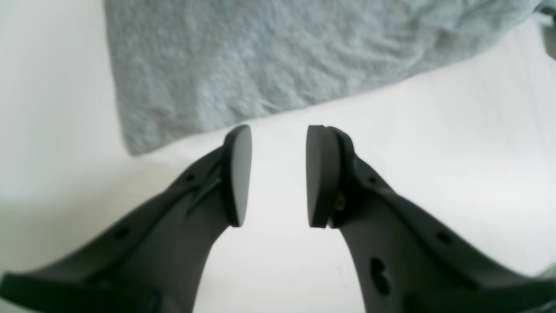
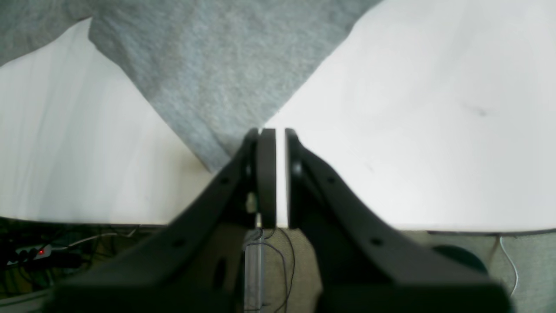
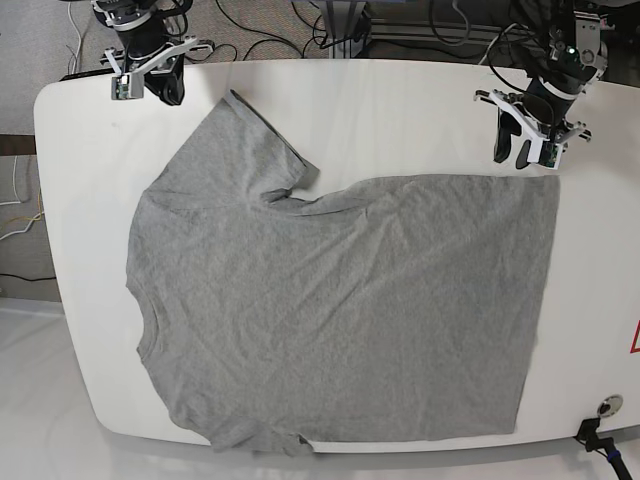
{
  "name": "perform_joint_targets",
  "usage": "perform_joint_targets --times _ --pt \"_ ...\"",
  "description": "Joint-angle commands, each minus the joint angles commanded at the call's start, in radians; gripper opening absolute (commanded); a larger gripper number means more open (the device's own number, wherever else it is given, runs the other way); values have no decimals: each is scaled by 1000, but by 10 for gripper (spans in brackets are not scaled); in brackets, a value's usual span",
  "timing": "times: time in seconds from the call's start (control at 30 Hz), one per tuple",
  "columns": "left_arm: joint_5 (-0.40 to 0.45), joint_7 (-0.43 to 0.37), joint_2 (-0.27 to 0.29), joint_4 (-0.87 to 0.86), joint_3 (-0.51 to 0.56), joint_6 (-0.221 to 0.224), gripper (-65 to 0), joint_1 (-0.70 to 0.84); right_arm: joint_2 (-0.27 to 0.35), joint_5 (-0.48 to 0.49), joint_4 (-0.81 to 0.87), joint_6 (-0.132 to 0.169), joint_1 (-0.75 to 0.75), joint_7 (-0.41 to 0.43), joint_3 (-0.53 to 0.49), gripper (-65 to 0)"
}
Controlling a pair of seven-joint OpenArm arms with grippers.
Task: Fold the T-shirt properly
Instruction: 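Lower both grippers to the grey T-shirt's edge at shoulder and hem corner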
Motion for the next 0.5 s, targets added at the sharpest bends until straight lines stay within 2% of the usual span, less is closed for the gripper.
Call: perform_joint_targets --times 0.13,0.23,0.43,0.47,0.5 --pt "-117 81 0 -36 -39 -19 -441 -41 1 43 -11 0 -3 -24 -3 -622" --pt "-170 155 -3 -106 -73 -32 -432 -73 3 79 -44 12 -4 -45 -3 -623" --pt "-222 297 -8 -215 -123 -42 -421 -120 13 95 -148 58 8 -71 2 -624" --pt "-226 315 -9 -224 -127 -47 -422 -125 13 101 -155 60 10 -71 2 -624" --pt "-225 278 -9 -212 -111 -33 -416 -134 7 93 -122 27 6 -62 -1 -616"
